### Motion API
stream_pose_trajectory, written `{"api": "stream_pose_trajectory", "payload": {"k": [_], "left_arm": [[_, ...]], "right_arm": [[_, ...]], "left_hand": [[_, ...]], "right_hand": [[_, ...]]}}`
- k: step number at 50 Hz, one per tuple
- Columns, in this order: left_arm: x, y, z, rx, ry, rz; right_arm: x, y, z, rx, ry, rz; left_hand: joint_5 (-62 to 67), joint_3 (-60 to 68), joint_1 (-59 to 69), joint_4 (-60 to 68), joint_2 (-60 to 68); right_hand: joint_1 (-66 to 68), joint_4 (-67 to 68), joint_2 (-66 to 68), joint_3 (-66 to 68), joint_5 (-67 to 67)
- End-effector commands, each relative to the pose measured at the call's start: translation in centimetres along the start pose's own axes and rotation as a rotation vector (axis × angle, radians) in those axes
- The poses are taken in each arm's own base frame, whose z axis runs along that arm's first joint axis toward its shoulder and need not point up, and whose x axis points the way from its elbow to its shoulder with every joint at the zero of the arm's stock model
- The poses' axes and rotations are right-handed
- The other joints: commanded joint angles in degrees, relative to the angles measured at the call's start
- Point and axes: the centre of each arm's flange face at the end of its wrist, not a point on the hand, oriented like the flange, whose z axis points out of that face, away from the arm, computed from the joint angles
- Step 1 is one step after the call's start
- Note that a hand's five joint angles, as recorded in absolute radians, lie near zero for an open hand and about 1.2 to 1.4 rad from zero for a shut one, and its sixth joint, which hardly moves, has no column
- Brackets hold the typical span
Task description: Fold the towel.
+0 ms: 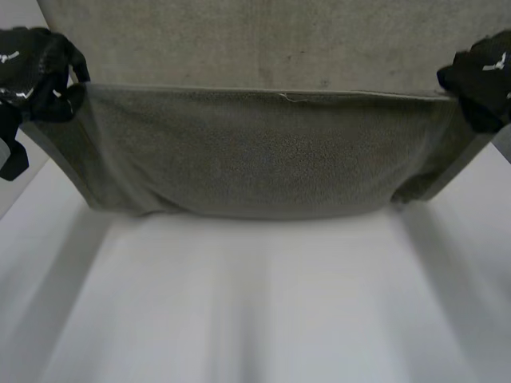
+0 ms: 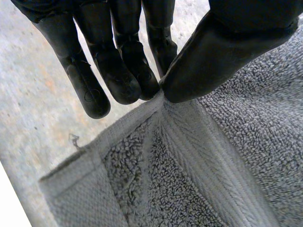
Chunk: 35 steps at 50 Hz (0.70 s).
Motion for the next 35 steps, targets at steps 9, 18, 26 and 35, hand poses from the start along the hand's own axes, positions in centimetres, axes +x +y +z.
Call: {"api": "stream_pose_trajectory", "payload": {"k": [9, 18, 26, 35], "left_arm": [[-0.8, 8.6, 2.5, -0.21, 0.031, -0.088], [-0.8, 12.1, 4.0, -0.282, 0.047, -0.122], [-0.7, 15.4, 5.0, -0.336, 0.062, -0.114], [-0.5, 18.0, 5.0, -0.408, 0.08, -0.069]], "right_arm": [[-3.9, 6.2, 3.0, -0.158, -0.184, 0.059], [-5.8, 8.9, 5.2, -0.191, -0.236, 0.089], [-7.1, 11.1, 6.8, -0.218, -0.267, 0.108], [-8.7, 13.1, 8.4, -0.245, -0.287, 0.116]], "left_hand": [[2.42, 2.01, 3.96, 1.79, 2.63], [2.42, 2.01, 3.96, 1.79, 2.63], [2.42, 2.01, 3.96, 1.79, 2.63], [2.42, 2.01, 3.96, 1.79, 2.63]], "right_hand": [[4.65, 3.6, 4.11, 4.35, 3.11], [4.65, 3.6, 4.11, 4.35, 3.11], [4.65, 3.6, 4.11, 4.35, 3.11], [4.65, 3.6, 4.11, 4.35, 3.11]]}}
